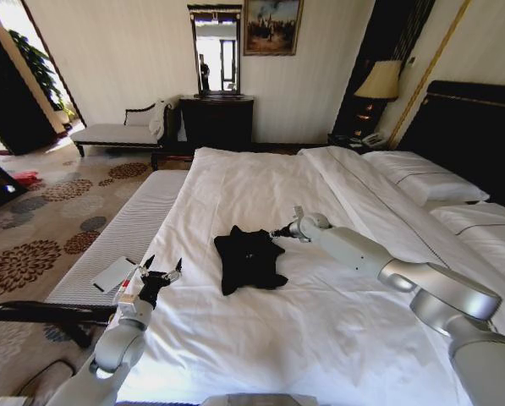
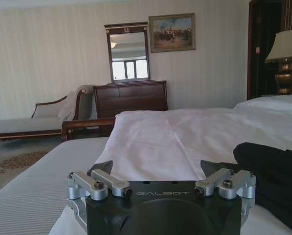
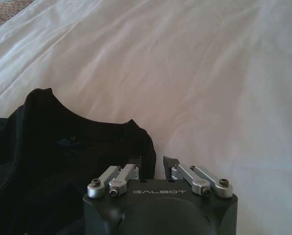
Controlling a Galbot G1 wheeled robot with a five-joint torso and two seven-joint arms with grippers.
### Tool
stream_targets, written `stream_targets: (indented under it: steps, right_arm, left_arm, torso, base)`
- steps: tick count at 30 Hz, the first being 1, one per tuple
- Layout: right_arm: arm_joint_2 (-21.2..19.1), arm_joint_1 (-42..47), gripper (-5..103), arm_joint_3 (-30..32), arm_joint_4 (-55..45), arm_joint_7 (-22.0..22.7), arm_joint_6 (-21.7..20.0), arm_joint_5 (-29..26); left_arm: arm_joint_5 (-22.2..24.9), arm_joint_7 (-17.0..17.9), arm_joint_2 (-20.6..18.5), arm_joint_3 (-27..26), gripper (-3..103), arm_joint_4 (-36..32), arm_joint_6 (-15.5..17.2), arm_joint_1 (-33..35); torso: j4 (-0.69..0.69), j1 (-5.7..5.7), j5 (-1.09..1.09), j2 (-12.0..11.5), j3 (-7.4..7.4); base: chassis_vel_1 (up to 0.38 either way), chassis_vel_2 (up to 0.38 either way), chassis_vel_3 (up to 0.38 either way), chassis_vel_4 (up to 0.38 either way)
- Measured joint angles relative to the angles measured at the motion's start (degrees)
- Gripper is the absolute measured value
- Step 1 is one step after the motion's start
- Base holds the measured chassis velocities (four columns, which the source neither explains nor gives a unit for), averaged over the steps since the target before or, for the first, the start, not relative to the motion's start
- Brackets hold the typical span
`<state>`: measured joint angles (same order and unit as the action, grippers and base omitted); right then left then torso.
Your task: Fold the clothes on the bed.
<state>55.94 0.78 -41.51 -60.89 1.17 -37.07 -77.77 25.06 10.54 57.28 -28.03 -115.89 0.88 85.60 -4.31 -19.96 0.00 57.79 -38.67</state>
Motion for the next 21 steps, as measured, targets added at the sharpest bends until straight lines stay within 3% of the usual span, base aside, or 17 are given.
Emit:
stream_targets:
  steps: [7, 21]
  right_arm:
    - [0.16, -0.3, 3, -0.12, -1.44, 0.11, 0.07, -0.15]
    - [-0.38, 0.39, 0, 0.23, -3.89, 0.65, -0.01, -0.14]
  left_arm:
    - [-0.16, 0.02, 0.28, 0.25, 100, 0.02, -0.01, -0.15]
    - [0.15, 0.58, -0.42, 1.12, 100, -0.12, 0.6, -0.41]
  torso:
    - [0.0, 0.0, 0.0, 0.0, 0.0]
    - [0.0, 0.0, 0.0, 0.0, 0.0]
  base:
    - [0.0, 0.0, 0.0, 0.0]
    - [0.0, 0.0, 0.0, 0.0]
